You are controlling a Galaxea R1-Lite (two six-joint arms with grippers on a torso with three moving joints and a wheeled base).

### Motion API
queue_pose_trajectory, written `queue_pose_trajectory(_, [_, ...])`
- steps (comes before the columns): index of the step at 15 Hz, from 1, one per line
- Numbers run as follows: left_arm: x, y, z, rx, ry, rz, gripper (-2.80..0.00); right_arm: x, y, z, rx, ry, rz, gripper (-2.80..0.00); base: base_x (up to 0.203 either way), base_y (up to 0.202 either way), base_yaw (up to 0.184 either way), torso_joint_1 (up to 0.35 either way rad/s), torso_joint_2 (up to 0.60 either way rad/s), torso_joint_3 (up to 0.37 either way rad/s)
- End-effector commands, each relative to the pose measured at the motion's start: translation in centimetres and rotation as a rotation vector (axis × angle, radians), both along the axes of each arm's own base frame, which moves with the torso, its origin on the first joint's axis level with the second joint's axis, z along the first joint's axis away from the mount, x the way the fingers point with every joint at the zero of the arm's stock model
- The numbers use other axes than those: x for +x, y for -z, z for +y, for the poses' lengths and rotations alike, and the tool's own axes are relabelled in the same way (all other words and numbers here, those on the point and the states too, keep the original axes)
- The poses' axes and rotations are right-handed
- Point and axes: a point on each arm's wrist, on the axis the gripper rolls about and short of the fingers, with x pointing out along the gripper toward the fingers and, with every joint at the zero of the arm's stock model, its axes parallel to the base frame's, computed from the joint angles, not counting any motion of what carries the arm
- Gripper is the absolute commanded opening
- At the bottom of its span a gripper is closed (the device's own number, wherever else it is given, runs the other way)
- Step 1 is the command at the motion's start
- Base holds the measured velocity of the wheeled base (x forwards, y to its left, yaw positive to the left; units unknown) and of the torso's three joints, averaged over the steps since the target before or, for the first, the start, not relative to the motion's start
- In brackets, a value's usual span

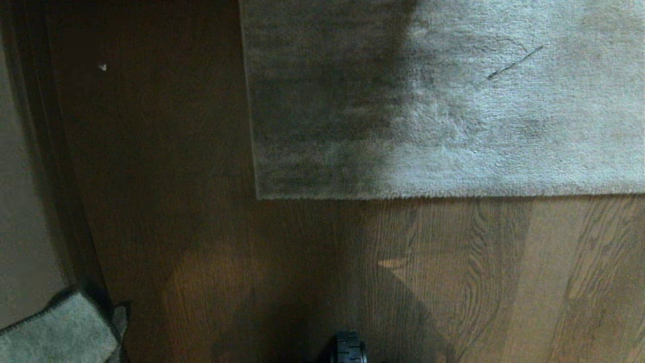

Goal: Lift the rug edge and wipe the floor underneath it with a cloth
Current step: Put down the rag

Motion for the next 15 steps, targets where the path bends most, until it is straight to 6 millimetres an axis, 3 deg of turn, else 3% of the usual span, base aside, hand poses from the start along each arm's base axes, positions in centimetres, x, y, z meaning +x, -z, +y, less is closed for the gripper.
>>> queue_pose_trajectory(1, [-0.4,-1.3,-0.1,0.013,0.022,-0.056,-2.80,0.0,0.0,0.0,0.000,0.000,0.002,-2.80,0.000,0.000,0.000,0.000,0.00,0.000])
queue_pose_trajectory(4, [-0.5,-4.0,-0.1,0.014,0.032,-0.055,-2.80,0.0,0.0,0.0,0.000,0.000,0.002,-2.80,0.000,0.000,0.000,0.000,0.00,0.000])
queue_pose_trajectory(9, [3.2,-8.4,-0.1,0.015,0.034,0.114,-2.80,0.0,0.0,0.0,0.000,0.000,0.002,-2.80,0.000,0.000,0.000,0.000,0.00,0.000])
queue_pose_trajectory(11, [4.6,-8.5,-0.1,0.015,0.035,0.187,-2.80,0.0,0.0,0.0,0.000,0.000,0.002,-2.80,0.000,0.000,0.000,0.000,0.00,0.000])
queue_pose_trajectory(15, [5.5,-5.8,-0.1,0.009,0.031,0.328,-2.80,0.0,0.0,0.0,0.000,0.000,0.002,-2.80,0.000,0.000,0.000,0.000,0.00,0.000])
